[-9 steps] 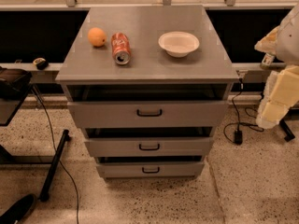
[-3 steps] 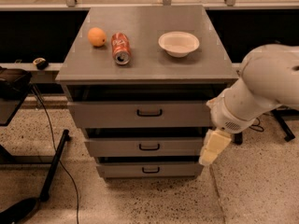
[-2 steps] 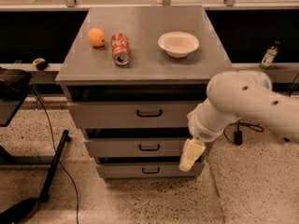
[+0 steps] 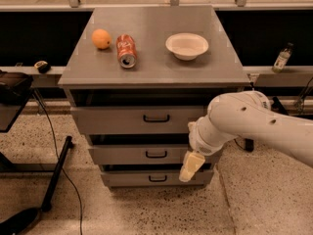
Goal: Open middle drawer
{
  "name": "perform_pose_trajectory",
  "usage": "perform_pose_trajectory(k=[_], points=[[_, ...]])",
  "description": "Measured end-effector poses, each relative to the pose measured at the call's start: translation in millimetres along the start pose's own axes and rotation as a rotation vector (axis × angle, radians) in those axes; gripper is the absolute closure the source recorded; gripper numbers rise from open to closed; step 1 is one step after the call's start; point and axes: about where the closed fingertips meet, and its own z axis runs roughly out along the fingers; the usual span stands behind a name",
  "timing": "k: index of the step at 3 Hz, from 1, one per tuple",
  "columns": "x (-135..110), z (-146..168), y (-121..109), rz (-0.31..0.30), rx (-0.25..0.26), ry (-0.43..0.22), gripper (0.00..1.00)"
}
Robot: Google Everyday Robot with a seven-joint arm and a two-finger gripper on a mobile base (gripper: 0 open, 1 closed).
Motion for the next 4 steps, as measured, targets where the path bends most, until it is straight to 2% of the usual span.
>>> perform_pose_trajectory(k=[1,2,3,4], points=[[-5.9,23.9,-11.2,-0.016,0.025,-0.016,0.00],[1.4,80.4,-10.4,-0.016,0.033,-0.095,0.00],[1.3,130.2,-24.1,-0.043,0.091,-0.223,0.00],[-4.4,145.9,-45.4,0.010,0.125,-0.403,0.00]])
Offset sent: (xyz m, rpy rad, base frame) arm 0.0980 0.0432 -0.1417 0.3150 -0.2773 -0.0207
